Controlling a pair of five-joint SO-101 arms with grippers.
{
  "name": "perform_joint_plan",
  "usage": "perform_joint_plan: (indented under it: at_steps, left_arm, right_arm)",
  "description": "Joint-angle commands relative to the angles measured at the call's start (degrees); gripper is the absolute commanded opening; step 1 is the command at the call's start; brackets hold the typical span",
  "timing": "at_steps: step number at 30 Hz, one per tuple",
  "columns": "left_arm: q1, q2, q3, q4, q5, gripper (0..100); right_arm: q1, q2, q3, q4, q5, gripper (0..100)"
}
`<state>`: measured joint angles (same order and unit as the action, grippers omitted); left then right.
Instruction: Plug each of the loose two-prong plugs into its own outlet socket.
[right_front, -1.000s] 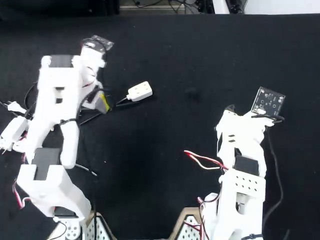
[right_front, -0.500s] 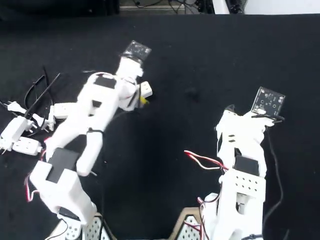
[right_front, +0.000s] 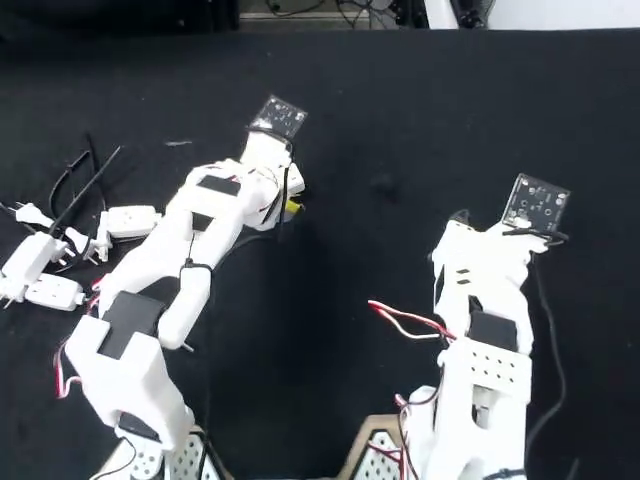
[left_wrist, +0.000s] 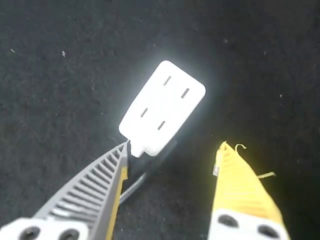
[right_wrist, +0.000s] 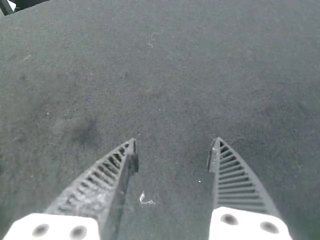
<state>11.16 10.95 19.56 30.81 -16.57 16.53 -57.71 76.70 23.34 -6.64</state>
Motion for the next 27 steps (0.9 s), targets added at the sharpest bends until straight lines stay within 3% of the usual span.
perform_joint_plan:
  at_steps: [1,13,20,27]
  left_arm:
    - [-3.12,-1.49,2.15,-0.88,-1.93,27]
    - [-16.92,-13.27,12.53,-0.88,-2.55,28]
    - [-17.89,-22.68,21.93,5.36,-13.71,28]
    - [-20.26,-18.37,20.70,7.38,-14.24,28]
  right_arm:
    - [1.05,-1.89,-1.54,-1.41,-0.09,22.3]
    - [1.05,-1.89,-1.54,-1.49,-0.09,22.3]
    - [1.05,-1.89,-1.54,-1.49,-0.09,22.3]
    - [1.05,-1.89,-1.54,-1.41,-0.09,22.3]
